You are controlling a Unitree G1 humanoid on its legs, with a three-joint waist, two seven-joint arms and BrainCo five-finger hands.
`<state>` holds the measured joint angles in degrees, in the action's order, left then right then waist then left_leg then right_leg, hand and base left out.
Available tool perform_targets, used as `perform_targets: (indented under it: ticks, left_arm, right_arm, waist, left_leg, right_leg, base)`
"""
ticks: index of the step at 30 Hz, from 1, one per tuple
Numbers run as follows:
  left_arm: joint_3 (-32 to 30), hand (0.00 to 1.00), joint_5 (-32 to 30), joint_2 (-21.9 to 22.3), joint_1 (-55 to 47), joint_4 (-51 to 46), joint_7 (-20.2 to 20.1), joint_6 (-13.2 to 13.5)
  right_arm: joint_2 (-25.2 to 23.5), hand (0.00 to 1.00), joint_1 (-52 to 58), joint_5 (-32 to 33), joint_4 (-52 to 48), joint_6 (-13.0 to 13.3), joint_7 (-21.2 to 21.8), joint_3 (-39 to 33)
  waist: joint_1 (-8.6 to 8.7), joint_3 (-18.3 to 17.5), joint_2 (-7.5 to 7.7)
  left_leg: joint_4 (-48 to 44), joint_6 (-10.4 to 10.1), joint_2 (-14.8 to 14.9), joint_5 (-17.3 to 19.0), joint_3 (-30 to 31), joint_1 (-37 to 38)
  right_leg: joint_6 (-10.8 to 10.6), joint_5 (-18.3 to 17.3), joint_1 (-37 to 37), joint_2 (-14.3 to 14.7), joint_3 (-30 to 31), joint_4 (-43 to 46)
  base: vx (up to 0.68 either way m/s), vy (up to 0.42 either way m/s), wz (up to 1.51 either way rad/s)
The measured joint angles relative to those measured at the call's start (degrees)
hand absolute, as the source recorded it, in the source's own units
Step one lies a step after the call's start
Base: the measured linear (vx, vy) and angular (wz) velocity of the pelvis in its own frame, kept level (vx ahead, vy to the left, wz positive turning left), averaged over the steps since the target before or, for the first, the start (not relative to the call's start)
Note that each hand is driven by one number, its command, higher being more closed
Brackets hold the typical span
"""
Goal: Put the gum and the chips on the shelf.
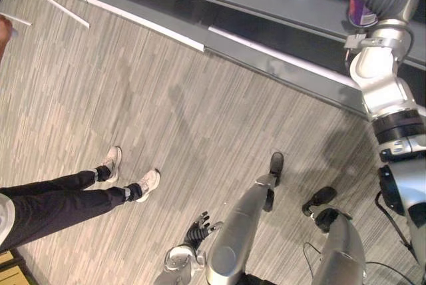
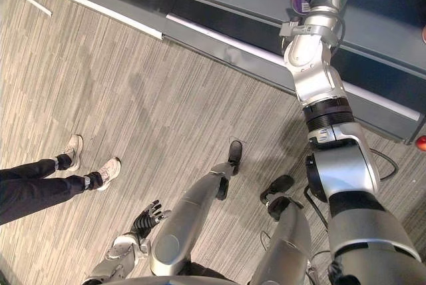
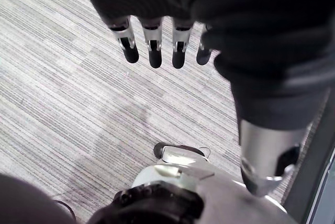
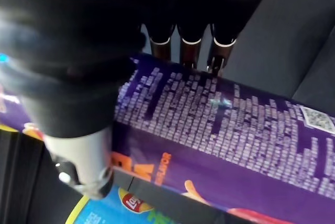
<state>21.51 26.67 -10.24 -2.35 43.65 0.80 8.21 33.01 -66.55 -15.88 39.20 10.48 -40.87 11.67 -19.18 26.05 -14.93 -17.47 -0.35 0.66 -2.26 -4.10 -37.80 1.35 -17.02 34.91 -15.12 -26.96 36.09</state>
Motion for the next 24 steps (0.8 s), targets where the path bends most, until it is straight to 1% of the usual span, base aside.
perform_targets:
  ticks: [6, 11, 20, 24]
  left_arm:
    - [0.08, 0.0, 0.0, 0.0, 0.02, 0.01, 0.0, 0.08]
    - [0.18, 0.0, 0.01, -0.03, 0.02, 0.02, 0.05, 0.06]
    - [0.56, 0.0, 0.04, -0.23, 0.03, 0.05, 0.04, 0.13]
    - [0.64, 0.0, 0.05, -0.22, 0.03, 0.07, 0.04, 0.47]
  right_arm:
    - [0.0, 0.0, -0.01, 0.01, 0.0, 0.43, -0.11, 0.0]
    - [0.04, 0.0, -0.01, 0.0, 0.0, 1.7, -0.38, -0.02]
    - [0.21, 0.0, -0.01, 0.0, 0.27, 2.36, -0.27, 0.01]
    - [0.16, 0.0, 0.0, -0.01, 2.24, 2.78, -0.11, 0.09]
  waist:
    - [-0.09, -0.01, -0.01]
    - [-0.1, -0.03, -0.05]
    - [-0.11, -0.05, -0.07]
    - [-0.11, -0.06, -0.08]
  left_leg:
    - [0.0, 0.0, 0.0, 0.0, 0.02, -0.05]
    - [0.0, 0.0, 0.07, 0.0, 0.02, -0.05]
    - [0.17, -0.01, 0.37, -0.01, -0.01, -0.01]
    - [0.17, -0.02, 0.63, -0.01, -0.01, 0.69]
  right_leg:
    - [-0.02, -0.04, -0.03, -0.01, -0.07, -0.04]
    - [-0.02, -0.03, -0.03, 0.05, -0.06, -0.1]
    - [-0.02, 0.01, -0.19, 0.52, -0.07, -0.76]
    - [-0.02, 0.02, -0.84, 0.93, 0.04, -1.16]
  base:
    - [0.0, -0.005, 0.0]
    - [0.0, -0.006, 0.0]
    - [0.0, 0.0, 0.0]
    - [0.0, -0.008, -0.04]
